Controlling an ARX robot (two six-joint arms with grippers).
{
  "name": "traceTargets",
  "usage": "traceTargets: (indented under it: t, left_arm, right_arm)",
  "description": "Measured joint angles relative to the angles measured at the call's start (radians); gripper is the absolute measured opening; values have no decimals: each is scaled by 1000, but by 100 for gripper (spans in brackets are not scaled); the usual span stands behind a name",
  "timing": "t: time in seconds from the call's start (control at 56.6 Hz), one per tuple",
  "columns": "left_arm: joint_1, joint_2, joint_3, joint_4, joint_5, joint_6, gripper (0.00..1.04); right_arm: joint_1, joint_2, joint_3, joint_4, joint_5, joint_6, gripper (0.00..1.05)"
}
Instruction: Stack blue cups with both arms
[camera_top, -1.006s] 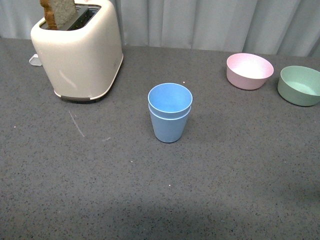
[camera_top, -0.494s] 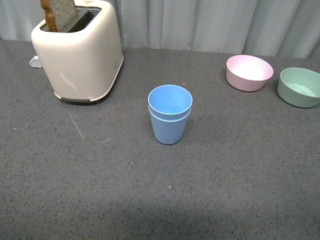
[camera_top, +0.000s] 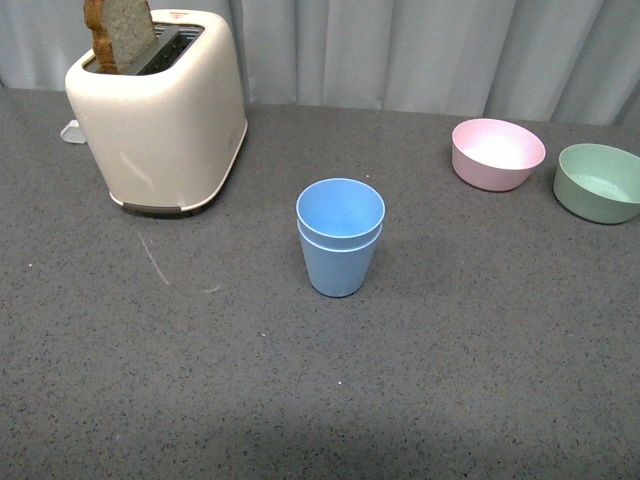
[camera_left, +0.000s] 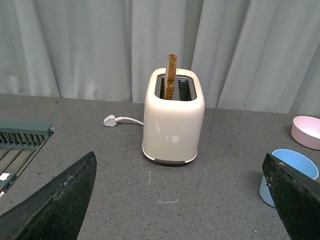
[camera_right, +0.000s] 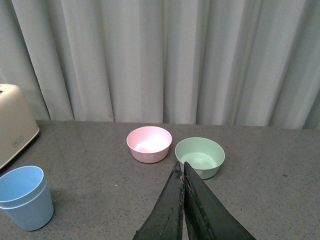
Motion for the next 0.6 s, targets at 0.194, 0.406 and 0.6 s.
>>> traceTargets:
  t: [0.194, 0.406, 0.6]
  left_arm:
    - [0, 0, 0, 0, 0, 0, 98]
    - [0, 0, 0, 0, 0, 0, 98]
    - [0, 0, 0, 0, -1, 0, 98]
  right_arm:
    - [0, -81, 0, -80, 0, 0, 1]
    - [0, -142, 0, -141, 0, 0, 1]
    - [0, -317, 1, -325, -3, -1, 10]
